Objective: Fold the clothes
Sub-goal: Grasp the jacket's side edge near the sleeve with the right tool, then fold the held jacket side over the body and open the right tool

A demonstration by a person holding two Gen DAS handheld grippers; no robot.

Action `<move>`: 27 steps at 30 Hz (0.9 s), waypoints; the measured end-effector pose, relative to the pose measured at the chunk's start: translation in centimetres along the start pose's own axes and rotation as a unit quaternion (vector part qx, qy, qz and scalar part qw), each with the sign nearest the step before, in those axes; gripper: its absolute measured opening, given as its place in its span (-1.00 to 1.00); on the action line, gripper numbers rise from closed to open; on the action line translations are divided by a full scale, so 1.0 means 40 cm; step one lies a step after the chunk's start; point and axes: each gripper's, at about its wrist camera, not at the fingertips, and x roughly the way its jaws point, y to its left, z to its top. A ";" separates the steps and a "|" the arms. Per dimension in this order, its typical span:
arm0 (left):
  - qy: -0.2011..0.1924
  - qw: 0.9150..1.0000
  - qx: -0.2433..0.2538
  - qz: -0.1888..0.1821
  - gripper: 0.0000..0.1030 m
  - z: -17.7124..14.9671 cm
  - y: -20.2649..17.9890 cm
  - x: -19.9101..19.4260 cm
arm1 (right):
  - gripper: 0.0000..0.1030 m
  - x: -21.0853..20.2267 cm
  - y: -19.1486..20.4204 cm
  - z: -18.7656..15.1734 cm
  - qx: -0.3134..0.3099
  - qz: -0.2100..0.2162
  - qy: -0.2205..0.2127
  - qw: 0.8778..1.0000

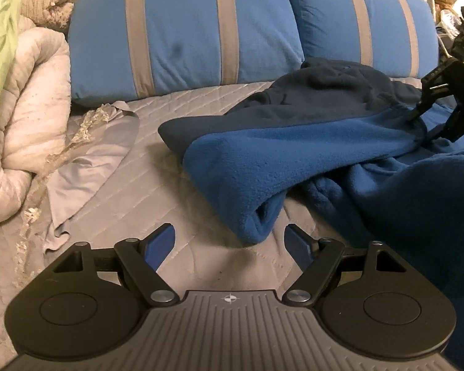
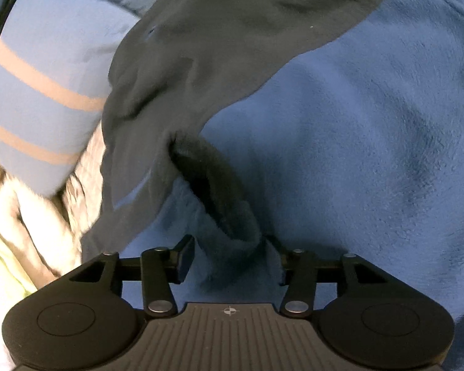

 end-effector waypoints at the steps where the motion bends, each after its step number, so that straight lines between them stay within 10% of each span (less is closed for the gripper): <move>1: 0.000 1.000 -0.008 -0.001 0.51 -0.001 0.002 0.008 | -0.03 0.002 0.000 0.005 0.005 0.004 -0.005 1.000; 6: -0.008 0.998 -0.068 -0.009 0.51 0.001 0.023 0.037 | -0.53 -0.025 0.033 0.007 -0.019 0.024 -0.021 0.999; 19: -0.049 0.982 -0.182 0.030 0.52 0.090 0.082 0.088 | -0.64 -0.307 0.259 0.009 -0.139 0.215 -0.132 0.958; 27: -0.059 0.977 -0.203 0.000 0.52 0.165 0.042 0.134 | -0.64 -0.465 0.292 0.053 -0.135 0.241 -0.227 0.934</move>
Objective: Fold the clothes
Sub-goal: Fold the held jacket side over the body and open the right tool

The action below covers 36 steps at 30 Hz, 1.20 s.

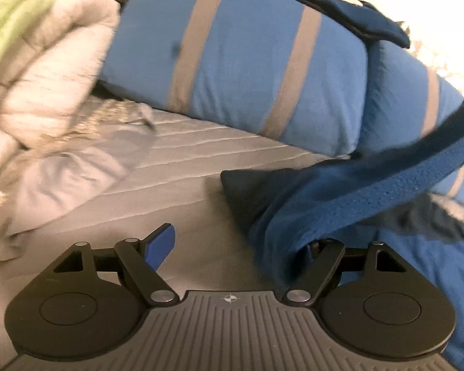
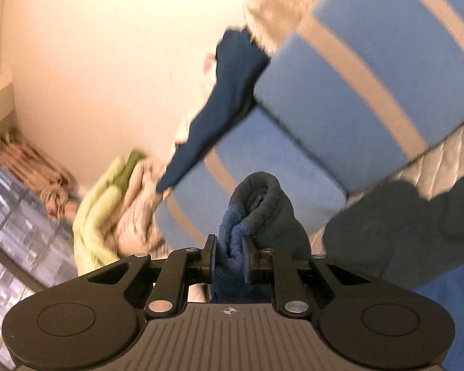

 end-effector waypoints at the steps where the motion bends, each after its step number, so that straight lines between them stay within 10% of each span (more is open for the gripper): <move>1: 0.002 1.000 -0.003 -0.012 0.52 0.005 -0.008 0.008 | -0.64 -0.016 -0.001 0.014 0.001 -0.003 -0.007 1.000; 12: 0.050 0.991 0.108 -0.061 0.49 -0.062 -0.159 0.029 | -0.64 -0.127 -0.070 0.065 0.016 -0.032 -0.041 0.999; 16: 0.060 0.989 0.132 -0.029 -0.47 -0.066 -0.165 0.029 | -0.64 -0.134 -0.084 0.070 0.019 -0.039 -0.045 0.998; 19: 0.049 0.988 0.147 0.007 -0.75 -0.054 -0.157 0.015 | -0.64 -0.150 -0.105 0.082 0.019 -0.053 -0.051 0.997; 36: 0.076 0.983 0.165 0.021 -0.78 -0.083 -0.150 0.026 | -0.67 -0.309 -0.477 -0.107 0.170 -0.195 0.010 0.966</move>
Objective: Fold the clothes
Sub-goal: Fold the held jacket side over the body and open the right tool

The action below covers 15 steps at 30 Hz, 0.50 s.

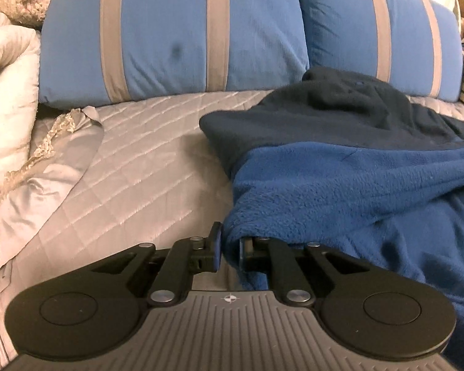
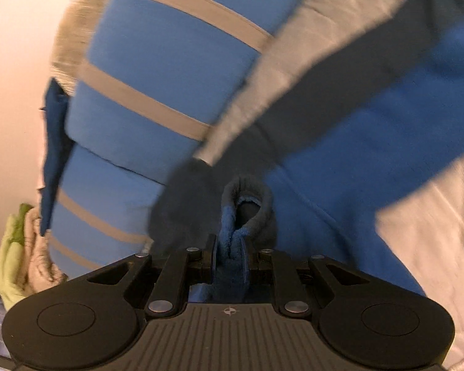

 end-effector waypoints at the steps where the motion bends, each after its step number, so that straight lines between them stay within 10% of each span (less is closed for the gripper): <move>1: 0.002 1.000 -0.001 0.000 -0.78 -0.001 0.001 0.000 | -0.67 -0.001 -0.016 -0.011 0.004 -0.003 0.004 1.000; 10: 0.010 1.000 -0.009 -0.001 -0.72 0.004 0.003 0.010 | -0.66 -0.020 -0.114 -0.093 -0.004 -0.057 0.062 0.996; 15: 0.001 0.999 -0.025 0.020 0.00 -0.002 0.017 -0.016 | -0.37 -0.027 -0.105 -0.105 -0.053 -0.098 0.077 0.991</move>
